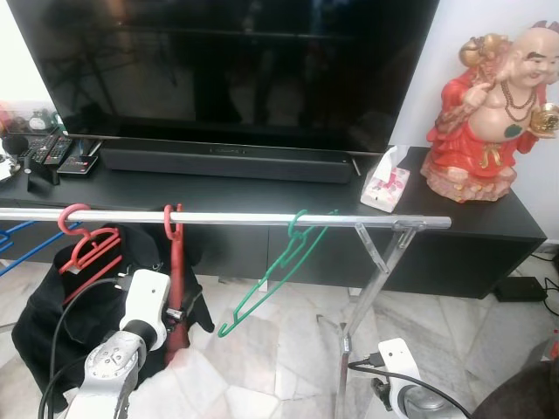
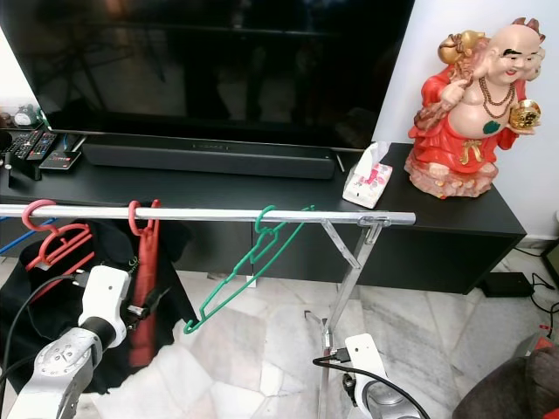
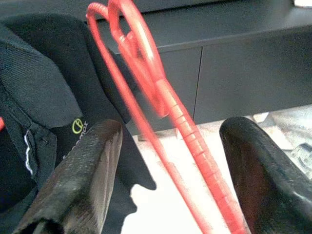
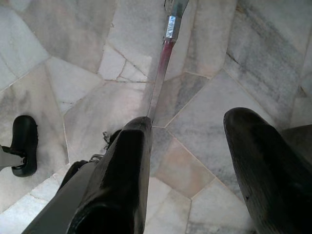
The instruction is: Hang hanger
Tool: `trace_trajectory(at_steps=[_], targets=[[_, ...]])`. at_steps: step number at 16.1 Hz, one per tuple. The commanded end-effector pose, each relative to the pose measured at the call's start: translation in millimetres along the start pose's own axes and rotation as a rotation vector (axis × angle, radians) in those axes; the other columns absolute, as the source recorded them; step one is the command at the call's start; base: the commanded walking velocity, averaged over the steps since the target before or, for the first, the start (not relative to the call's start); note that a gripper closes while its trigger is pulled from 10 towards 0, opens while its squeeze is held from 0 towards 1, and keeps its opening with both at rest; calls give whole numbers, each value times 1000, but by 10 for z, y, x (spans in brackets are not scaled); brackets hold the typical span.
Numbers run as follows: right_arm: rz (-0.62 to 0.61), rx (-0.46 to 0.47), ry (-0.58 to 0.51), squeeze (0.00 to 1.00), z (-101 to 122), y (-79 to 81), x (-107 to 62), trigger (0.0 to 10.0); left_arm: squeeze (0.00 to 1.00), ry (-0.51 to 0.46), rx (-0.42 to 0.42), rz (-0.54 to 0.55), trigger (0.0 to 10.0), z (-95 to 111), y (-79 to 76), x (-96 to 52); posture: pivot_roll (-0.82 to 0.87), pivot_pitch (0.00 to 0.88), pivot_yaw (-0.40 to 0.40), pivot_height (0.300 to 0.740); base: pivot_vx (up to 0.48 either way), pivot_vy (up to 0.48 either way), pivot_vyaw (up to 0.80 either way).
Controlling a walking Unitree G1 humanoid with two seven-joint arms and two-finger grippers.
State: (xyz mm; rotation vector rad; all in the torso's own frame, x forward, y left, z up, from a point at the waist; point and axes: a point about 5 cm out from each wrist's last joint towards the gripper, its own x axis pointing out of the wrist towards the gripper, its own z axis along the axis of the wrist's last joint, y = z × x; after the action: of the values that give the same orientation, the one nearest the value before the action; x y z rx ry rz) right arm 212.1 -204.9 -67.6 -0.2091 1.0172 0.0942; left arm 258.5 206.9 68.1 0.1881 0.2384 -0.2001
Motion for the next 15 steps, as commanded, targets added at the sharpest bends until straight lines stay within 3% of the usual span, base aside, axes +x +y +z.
trace_trajectory(at_steps=[1, 7, 11, 15], targets=[[-3, -1, -9, 0, 23, -15, -1, 10000, 1000, 14, 15, -4, 10000, 16, -17, 12, -26, 0, -58, 740, 0, 0, 0], [-3, -3, -9, 0, 23, -18, -1, 10000, 1000, -90, 4, 20, 10000, 169, -10, -79, -25, 0, -58, 740, 0, 0, 0], [-3, -4, -8, 0, 20, -21, -2, 10000, 1000, -129, 7, -31, 10000, 267, -52, -241, -20, 0, -57, 740, 0, 0, 0], [-1, -9, -6, 0, 19, -23, -3, 10000, 1000, -73, 74, -223, 10000, 265, -221, -372, -15, 0, -58, 740, 0, 0, 0]])
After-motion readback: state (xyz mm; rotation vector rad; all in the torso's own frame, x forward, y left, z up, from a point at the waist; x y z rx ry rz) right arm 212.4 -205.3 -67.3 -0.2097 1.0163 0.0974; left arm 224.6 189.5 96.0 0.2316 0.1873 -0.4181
